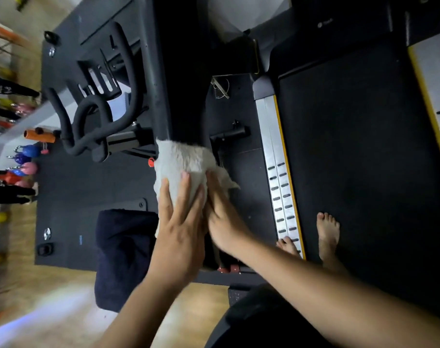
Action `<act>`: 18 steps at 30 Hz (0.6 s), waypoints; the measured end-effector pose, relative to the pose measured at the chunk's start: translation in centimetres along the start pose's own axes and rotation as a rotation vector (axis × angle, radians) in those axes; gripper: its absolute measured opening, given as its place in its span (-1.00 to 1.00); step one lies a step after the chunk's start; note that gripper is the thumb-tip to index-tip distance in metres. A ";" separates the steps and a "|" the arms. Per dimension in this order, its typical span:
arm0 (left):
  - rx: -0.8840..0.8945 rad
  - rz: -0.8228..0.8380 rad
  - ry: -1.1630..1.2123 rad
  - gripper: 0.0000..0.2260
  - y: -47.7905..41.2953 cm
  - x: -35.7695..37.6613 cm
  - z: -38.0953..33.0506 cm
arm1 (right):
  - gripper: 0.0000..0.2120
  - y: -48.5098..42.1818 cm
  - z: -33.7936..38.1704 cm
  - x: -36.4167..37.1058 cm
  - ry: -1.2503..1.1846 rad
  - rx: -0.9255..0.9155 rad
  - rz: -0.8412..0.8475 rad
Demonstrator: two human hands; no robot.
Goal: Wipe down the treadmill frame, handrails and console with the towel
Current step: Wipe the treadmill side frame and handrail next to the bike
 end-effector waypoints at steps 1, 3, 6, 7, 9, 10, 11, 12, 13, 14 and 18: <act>0.000 0.021 0.058 -0.43 2.1 0.2 -0.7 | -0.46 1.8 -0.2 0.6 -0.007 0.007 0.032; -0.080 0.071 0.215 -0.41 5.1 1.1 -1.0 | -0.44 3.8 -0.9 1.2 0.017 0.029 0.106; -0.155 0.038 0.341 -0.42 3.5 0.9 -0.2 | -0.44 2.1 0.2 0.5 0.077 0.056 0.118; -0.143 0.017 0.371 -0.40 2.4 0.6 0.0 | -0.43 0.7 1.0 0.0 0.115 0.059 0.106; -0.138 -0.046 0.391 -0.39 -0.5 0.0 0.4 | -0.44 -2.5 2.2 -0.8 0.170 0.011 0.062; -0.143 -0.070 0.397 -0.40 -1.9 -0.3 0.6 | -0.44 -4.0 2.7 -1.0 0.153 0.000 0.037; -0.165 -0.081 0.406 -0.41 -3.1 -0.5 0.7 | -0.44 -5.2 3.1 -1.0 0.117 -0.001 0.010; -0.186 -0.091 0.424 -0.42 -3.7 -0.4 0.8 | -0.43 -5.8 3.1 -0.9 0.089 0.003 -0.009; -0.203 -0.100 0.433 -0.42 -3.7 -0.3 0.7 | -0.43 -5.8 3.2 -0.7 0.071 0.006 -0.020; -0.221 -0.106 0.452 -0.43 -3.2 0.0 0.7 | -0.43 -5.2 3.1 -0.4 0.075 0.002 -0.025; -0.191 -0.096 0.512 -0.44 1.6 1.1 0.5 | -0.46 0.6 1.5 0.4 0.198 -0.034 0.049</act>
Point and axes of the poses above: each hand's wrist, its own y-axis away from the middle knuckle, its own x-axis out of the palm, z = x × y, the point moved 1 cm from there along -y, towards the middle knuckle, and after that the axes turned 8 degrees about -x, right-handed, at the moved point
